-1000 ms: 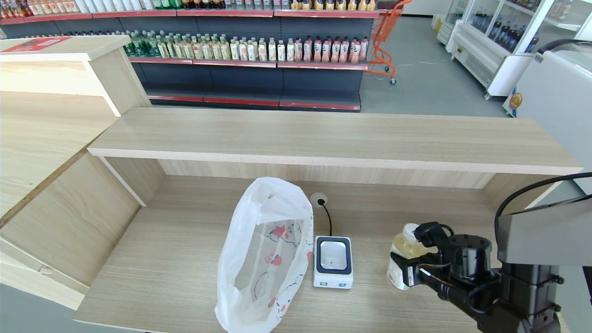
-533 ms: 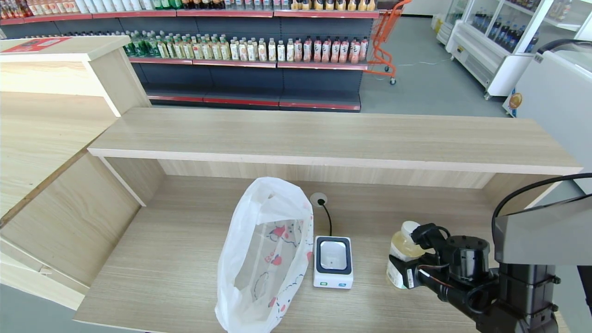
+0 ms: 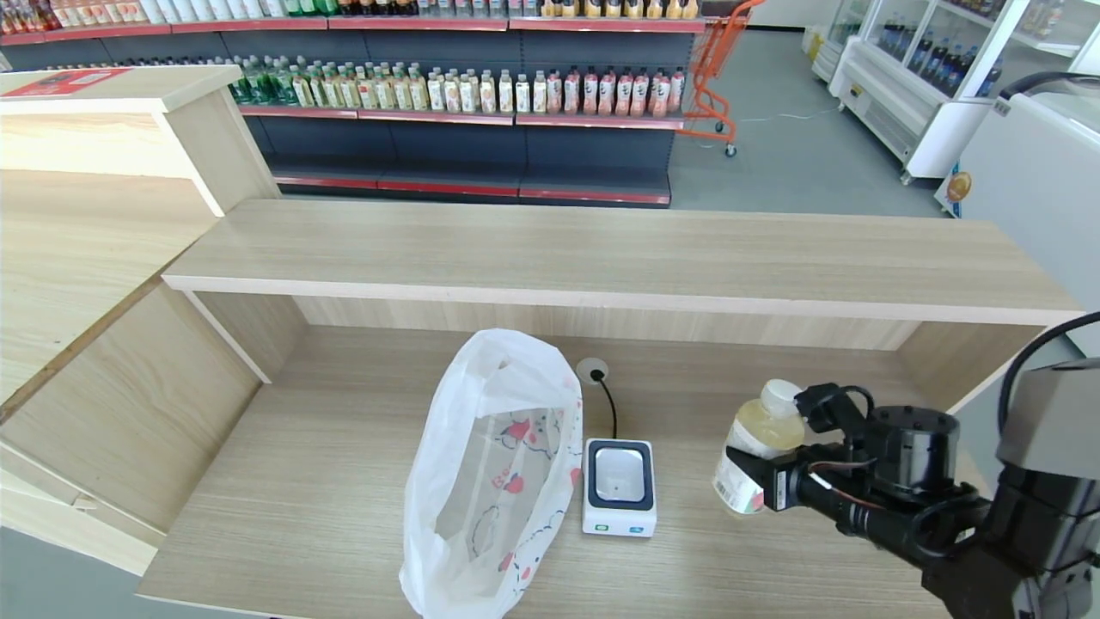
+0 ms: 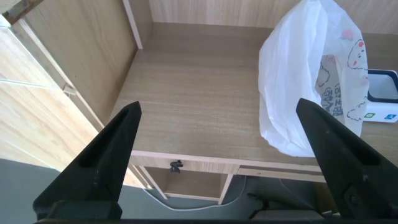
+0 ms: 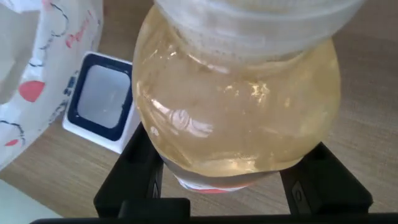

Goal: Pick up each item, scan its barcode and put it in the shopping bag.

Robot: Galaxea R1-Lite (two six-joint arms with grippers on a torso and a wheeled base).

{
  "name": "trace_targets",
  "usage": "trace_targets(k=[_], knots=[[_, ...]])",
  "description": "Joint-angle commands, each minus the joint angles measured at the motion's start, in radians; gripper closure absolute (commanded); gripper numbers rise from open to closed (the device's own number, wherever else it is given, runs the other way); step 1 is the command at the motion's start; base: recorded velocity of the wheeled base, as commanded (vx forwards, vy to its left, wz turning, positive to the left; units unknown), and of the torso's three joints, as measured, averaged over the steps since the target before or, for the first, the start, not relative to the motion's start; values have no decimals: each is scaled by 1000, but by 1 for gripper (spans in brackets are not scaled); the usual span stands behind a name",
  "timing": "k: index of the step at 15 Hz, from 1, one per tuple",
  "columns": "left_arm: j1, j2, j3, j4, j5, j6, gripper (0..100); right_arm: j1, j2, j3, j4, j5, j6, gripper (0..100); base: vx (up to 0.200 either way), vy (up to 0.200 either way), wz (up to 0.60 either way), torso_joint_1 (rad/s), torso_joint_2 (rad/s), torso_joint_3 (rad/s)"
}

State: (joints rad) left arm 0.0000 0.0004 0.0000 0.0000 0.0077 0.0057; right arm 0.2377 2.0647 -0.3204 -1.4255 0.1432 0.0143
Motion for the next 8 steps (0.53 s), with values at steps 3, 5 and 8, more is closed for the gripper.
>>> trace_targets(k=[3,5,8], knots=[[0,0,0,0,0,0,0,-98,-545,20,313,265,148,100,0,0,0,0,0,0],[0,0,0,0,0,0,0,-109,-635,0,401,348,214,100,0,0,0,0,0,0],[0,0,0,0,0,0,0,-101,-672,0,525,579,237,100,0,0,0,0,0,0]])
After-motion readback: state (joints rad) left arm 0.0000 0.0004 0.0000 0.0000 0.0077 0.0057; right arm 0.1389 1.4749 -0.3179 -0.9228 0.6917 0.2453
